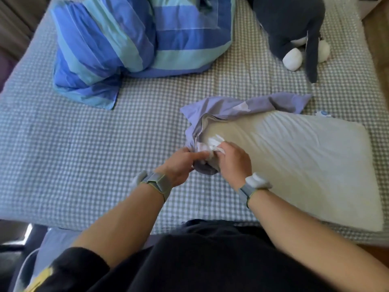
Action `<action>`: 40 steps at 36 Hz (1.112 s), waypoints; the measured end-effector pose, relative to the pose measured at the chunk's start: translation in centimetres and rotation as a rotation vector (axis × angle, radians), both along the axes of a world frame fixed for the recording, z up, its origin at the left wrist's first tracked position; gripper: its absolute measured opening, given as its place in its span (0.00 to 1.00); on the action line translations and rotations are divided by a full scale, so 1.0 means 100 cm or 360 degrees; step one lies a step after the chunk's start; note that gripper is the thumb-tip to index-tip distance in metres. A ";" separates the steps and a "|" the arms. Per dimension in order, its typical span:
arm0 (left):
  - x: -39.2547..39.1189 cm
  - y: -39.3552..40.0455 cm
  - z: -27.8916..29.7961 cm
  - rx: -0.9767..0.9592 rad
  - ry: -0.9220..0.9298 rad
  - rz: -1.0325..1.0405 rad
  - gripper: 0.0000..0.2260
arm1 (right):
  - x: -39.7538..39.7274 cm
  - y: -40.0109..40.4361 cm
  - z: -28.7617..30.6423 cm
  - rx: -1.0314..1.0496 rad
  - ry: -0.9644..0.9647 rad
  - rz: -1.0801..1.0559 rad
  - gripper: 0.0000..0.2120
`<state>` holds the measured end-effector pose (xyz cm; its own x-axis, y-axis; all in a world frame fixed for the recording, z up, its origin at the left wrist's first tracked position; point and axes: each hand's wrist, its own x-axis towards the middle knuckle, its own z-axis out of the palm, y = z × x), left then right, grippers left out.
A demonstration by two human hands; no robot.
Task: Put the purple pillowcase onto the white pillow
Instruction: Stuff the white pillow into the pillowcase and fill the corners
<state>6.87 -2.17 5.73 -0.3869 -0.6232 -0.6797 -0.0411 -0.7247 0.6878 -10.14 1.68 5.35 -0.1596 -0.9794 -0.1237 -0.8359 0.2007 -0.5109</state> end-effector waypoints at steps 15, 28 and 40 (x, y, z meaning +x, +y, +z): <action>-0.012 0.023 0.000 -0.0129 -0.0065 -0.0086 0.15 | 0.000 0.016 0.001 0.0037 -0.0066 -0.0128 0.08; -0.008 0.034 0.001 -0.0001 -0.0053 -0.0009 0.25 | -0.008 0.019 0.003 0.0142 -0.0440 -0.0306 0.07; -0.023 0.040 -0.004 0.0206 -0.0027 0.0355 0.13 | -0.013 0.035 -0.004 0.0225 -0.0432 -0.0059 0.14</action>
<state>4.61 1.82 5.29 -0.2375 -0.5991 -0.7646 0.1191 -0.7992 0.5892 -11.40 5.22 4.91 -0.1376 -0.9435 -0.3014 -0.6634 0.3138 -0.6793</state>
